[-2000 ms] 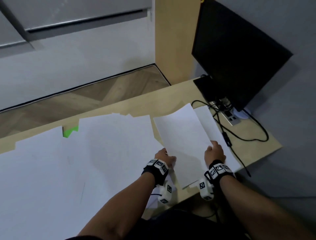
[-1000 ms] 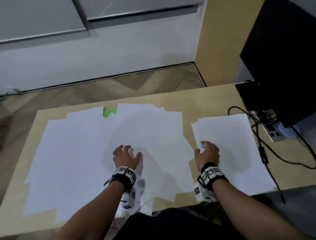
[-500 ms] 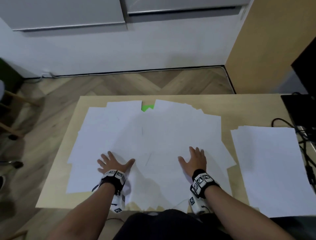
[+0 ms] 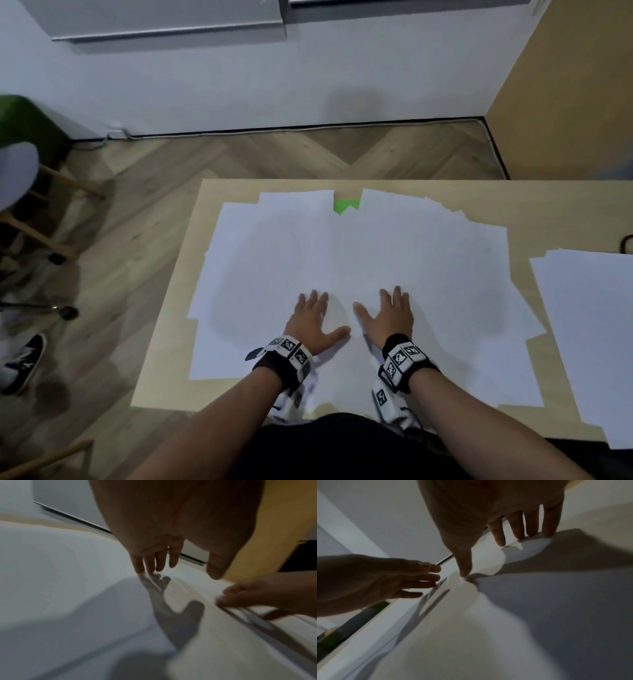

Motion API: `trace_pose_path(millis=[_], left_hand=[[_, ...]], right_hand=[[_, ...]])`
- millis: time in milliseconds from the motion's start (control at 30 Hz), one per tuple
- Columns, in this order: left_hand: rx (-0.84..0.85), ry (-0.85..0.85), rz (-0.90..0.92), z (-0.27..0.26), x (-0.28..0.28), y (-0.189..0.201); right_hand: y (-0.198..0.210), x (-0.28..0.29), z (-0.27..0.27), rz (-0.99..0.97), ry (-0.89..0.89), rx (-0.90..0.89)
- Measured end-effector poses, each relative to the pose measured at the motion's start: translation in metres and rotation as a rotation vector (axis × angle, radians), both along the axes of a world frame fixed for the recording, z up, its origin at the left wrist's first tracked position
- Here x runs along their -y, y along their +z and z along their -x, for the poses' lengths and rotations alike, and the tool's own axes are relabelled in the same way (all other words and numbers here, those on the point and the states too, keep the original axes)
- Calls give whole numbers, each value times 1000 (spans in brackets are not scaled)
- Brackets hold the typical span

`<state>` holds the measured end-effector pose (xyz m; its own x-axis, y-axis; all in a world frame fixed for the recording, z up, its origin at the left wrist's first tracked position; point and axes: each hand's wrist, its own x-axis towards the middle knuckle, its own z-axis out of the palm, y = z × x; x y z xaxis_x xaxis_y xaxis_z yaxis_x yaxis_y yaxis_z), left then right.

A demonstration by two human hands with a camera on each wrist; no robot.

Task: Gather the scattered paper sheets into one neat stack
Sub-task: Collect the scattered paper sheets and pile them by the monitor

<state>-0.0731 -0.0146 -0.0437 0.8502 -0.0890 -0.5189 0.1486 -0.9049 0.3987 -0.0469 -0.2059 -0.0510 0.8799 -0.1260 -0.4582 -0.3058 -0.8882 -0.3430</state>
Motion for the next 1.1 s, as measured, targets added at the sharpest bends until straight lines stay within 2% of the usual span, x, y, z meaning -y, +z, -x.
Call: trace_pose_path(millis=[67,100,167,200,267,333,400,533,767,900,1100], left_hand=[[80,39,92,-9,-20,-2],[145,86,78,-13,-32,-3],[259,243,-81,-20,-59,-6],[263,353,-182,-22,-73,-7],[165,607,-300,-23,-99,-8],[42,834,-290,-21,-120,-11],[-12,953,-281,-20,-134,-11],[17,986,-351,-24,-139,-9],[102,1001,-192,-15,-133,-5],[89,971,-118,-8,-133,-4],[44,1025,62,-11,-133,-1]], right_hand=[[2,-12,1,35,27,7],[2,-17,1,49,30,3],[4,-22,0,63,6,-4],[5,-23,-1,62,-18,-9],[6,-21,-3,73,-59,-25],[7,-18,-5,100,-73,-42],[8,-16,-9,102,-94,-48],[10,-15,-18,33,-174,-64],[5,-26,-22,-72,-187,-91],[5,-29,-22,-124,-180,-102],[2,-23,-23,-183,-169,-116]])
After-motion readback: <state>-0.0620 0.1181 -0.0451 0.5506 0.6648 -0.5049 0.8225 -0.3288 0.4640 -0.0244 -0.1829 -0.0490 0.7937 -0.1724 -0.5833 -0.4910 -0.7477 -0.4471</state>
